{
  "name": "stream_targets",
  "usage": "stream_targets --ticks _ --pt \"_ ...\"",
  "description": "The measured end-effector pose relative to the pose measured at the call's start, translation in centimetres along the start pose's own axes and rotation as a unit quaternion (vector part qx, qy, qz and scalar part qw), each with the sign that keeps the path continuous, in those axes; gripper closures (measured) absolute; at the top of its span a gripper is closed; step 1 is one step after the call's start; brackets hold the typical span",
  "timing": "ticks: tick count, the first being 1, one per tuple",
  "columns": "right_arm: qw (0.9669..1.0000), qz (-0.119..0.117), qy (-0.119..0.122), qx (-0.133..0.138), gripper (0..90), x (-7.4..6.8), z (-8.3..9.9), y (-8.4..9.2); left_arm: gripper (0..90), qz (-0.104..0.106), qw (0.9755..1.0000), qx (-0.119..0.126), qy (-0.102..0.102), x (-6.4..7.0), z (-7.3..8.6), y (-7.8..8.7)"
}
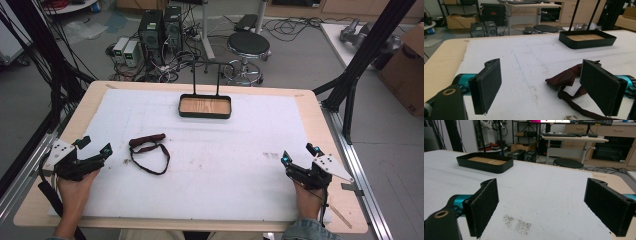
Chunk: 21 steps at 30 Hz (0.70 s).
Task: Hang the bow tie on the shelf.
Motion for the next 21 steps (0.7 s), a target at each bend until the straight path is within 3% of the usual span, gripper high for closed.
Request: stream_targets --ticks 12,21 --pt "1.0000 -0.001 0.003 0.001 11.5 -0.13 -0.02 0.01 15.7 -0.007 0.9996 0.012 0.026 0.11 -0.21 0.26" --pt "1.0000 -0.001 0.003 0.000 11.5 -0.17 -0.01 0.02 15.8 -0.008 0.9992 0.020 0.032 0.00 -0.29 0.46"
Point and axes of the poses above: each handheld gripper's, and its own axes: y roughly backward along the jaws, z roughly out of its underside, x roughly to its right, the point moved 2 cm from there along -y, roughly forward along the jaws, and after that the axes turned 12 degrees about z, right-handed, at the moved point
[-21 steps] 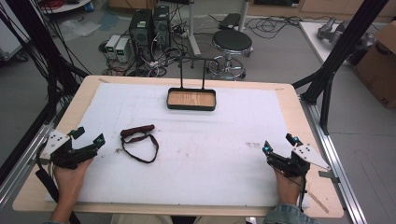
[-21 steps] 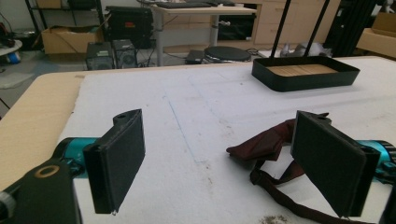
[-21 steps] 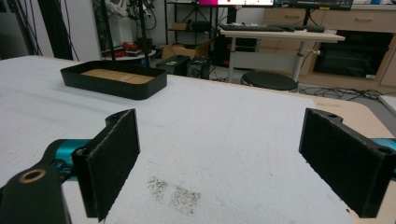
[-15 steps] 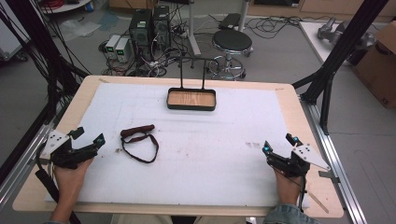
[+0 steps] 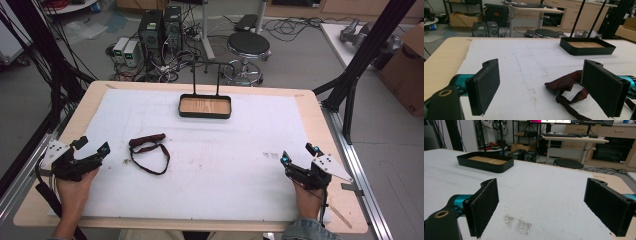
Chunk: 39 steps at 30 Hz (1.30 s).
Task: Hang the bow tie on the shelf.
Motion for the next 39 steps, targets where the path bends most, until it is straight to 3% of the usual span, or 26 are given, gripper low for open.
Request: stream_targets --ticks 14,17,20,28,33,37,39 --pt "1.0000 0.000 0.004 0.000 11.5 0.0 0.0 0.0 18.6 0.008 0.9999 -0.001 -0.007 -0.1 -0.6 -0.7" --pt "1.0000 0.003 0.005 -0.001 11.5 0.0 0.0 0.0 18.5 0.012 0.9999 0.001 0.006 -0.3 -0.9 -1.2" --pt "1.0000 0.004 0.005 -0.001 11.6 -0.1 0.0 0.0 18.6 0.014 0.9999 0.000 0.006 -0.3 -1.1 -1.7" --pt "1.0000 0.004 0.006 -0.001 11.6 0.0 0.0 0.0 23.2 0.026 0.9996 -0.003 0.005 0.0 -1.7 -3.7" --pt "1.0000 0.004 0.006 0.000 11.5 0.0 0.0 0.0 26.0 0.034 0.9991 -0.016 0.019 0.0 -1.7 -5.2" --pt "1.0000 0.003 0.004 -0.002 11.5 -0.1 0.0 0.0 26.0 0.042 0.9986 -0.030 0.013 0.3 -1.6 -6.6" --pt "1.0000 0.003 0.005 0.000 11.5 0.0 0.0 0.0 26.0 0.050 0.9978 -0.043 0.001 0.6 -1.3 -7.4"
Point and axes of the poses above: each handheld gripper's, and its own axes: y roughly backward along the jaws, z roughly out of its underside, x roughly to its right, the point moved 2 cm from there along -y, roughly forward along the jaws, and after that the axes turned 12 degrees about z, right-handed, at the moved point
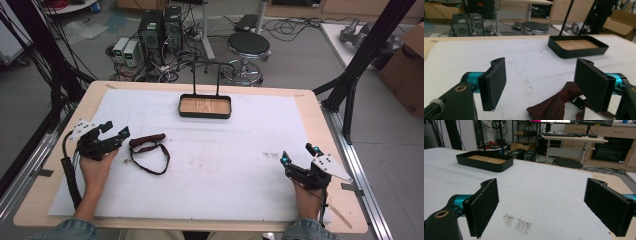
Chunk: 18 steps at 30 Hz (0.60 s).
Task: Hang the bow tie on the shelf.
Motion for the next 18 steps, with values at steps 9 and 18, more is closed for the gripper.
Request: stream_targets --ticks 9,18 --pt "1.0000 -0.003 -0.001 0.000 11.6 0.0 0.0 0.0 32.5 0.045 0.9968 -0.056 -0.035 0.5 1.3 -2.4" --pt "1.0000 -0.004 0.002 0.000 11.6 -0.1 0.0 0.0 35.6 0.063 0.9847 -0.162 -0.014 0.2 2.5 -4.8"
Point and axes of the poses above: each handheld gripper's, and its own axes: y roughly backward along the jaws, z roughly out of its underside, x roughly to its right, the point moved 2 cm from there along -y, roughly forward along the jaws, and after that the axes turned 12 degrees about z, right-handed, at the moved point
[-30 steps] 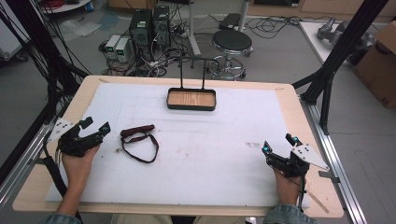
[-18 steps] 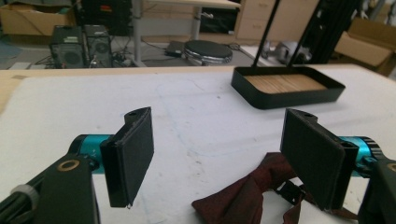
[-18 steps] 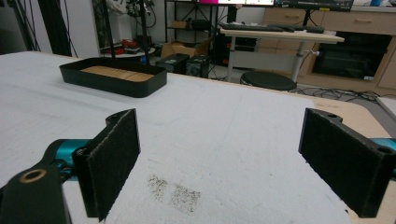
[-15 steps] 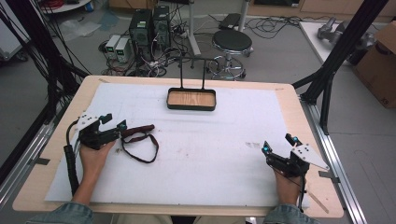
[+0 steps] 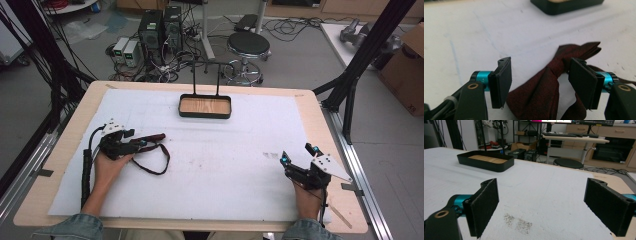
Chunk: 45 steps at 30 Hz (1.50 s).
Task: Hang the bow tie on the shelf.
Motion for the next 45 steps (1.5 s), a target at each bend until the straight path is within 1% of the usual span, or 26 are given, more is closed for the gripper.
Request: stream_targets --ticks 1,2,3,4,7,8,9,10,13,15,17,19,20,22,23,26,30,32,35,38,41,45 --pt "1.0000 0.001 -0.002 -0.001 11.6 0.0 0.0 0.0 35.8 0.003 0.9999 -0.013 0.005 -0.1 0.0 -0.3" --pt "1.0000 0.001 -0.002 -0.001 11.6 0.0 0.0 0.0 36.8 0.005 0.9997 -0.022 0.006 -0.1 -0.1 -0.4" --pt "1.0000 0.001 -0.002 -0.001 11.6 0.0 0.0 0.0 36.8 0.004 0.9997 -0.025 0.005 -0.1 -0.1 -0.6" --pt "1.0000 0.001 -0.003 -0.001 11.6 0.0 0.0 0.0 40.0 0.003 0.9996 -0.029 -0.001 0.0 -0.1 -0.6" --pt "1.0000 0.001 -0.001 -0.001 11.6 0.0 0.0 0.0 42.1 0.003 0.9994 -0.034 -0.007 0.1 -0.1 -0.7" --pt "1.0000 0.001 -0.001 -0.001 11.6 0.0 0.0 0.0 48.0 0.005 0.9993 -0.036 -0.011 0.1 -0.1 -0.7" --pt "1.0000 0.001 -0.001 -0.001 11.6 0.0 0.0 0.0 48.0 0.005 0.9992 -0.037 -0.012 0.2 -0.1 -0.8" --pt "1.0000 0.001 -0.002 -0.001 11.6 0.0 0.0 0.0 49.9 0.005 0.9990 -0.040 -0.016 0.2 0.0 -0.8" --pt "1.0000 0.002 -0.001 -0.002 11.6 0.0 0.0 0.0 58.7 0.006 0.9989 -0.043 -0.019 0.3 0.0 -0.8" --pt "1.0000 0.002 0.000 -0.001 11.6 0.0 0.0 0.0 60.3 0.007 0.9989 -0.043 -0.020 0.3 0.0 -0.8" --pt "1.0000 0.002 -0.001 -0.002 11.6 0.0 0.0 0.0 65.3 0.011 0.9988 -0.043 -0.023 0.4 0.0 -0.8" --pt "1.0000 0.002 0.000 -0.001 11.6 0.0 0.0 0.0 71.2 0.016 0.9989 -0.036 -0.024 0.5 -0.1 -0.7" --pt "1.0000 0.002 0.000 -0.001 11.6 0.0 0.0 0.0 73.9 0.016 0.9989 -0.033 -0.029 0.6 -0.2 -0.6" --pt "1.0000 0.002 0.000 -0.001 11.6 0.0 0.0 0.0 74.8 0.009 0.9989 -0.019 -0.042 1.1 -0.5 -0.2" --pt "1.0000 0.002 0.000 -0.001 11.6 0.0 0.0 0.0 75.7 0.008 0.9989 -0.011 -0.046 1.2 -0.7 -0.1" --pt "1.0000 0.002 0.000 -0.001 11.6 0.0 0.0 0.0 77.0 0.000 0.9980 0.019 -0.060 1.8 -1.5 0.7" --pt "1.0000 0.002 0.000 -0.001 11.6 0.0 0.0 0.0 77.0 0.001 0.9969 0.044 -0.065 2.4 -2.7 1.4" --pt "1.0000 0.003 0.000 -0.001 11.6 0.0 0.0 0.0 77.0 0.002 0.9965 0.055 -0.064 2.7 -3.3 1.2" --pt "1.0000 0.002 -0.001 -0.001 11.6 0.0 0.0 0.0 77.0 -0.001 0.9955 0.063 -0.070 2.9 -4.5 0.9" --pt "1.0000 0.001 0.000 -0.001 11.6 0.0 0.0 0.0 77.0 -0.004 0.9947 0.075 -0.070 3.0 -5.9 0.6" --pt "1.0000 0.000 -0.001 0.000 11.6 0.0 0.0 0.0 77.0 -0.006 0.9931 0.090 -0.075 3.1 -7.5 0.4" --pt "1.0000 -0.002 -0.001 -0.001 11.6 0.0 0.0 0.0 77.0 -0.003 0.9915 0.107 -0.074 3.1 -9.3 -0.1"
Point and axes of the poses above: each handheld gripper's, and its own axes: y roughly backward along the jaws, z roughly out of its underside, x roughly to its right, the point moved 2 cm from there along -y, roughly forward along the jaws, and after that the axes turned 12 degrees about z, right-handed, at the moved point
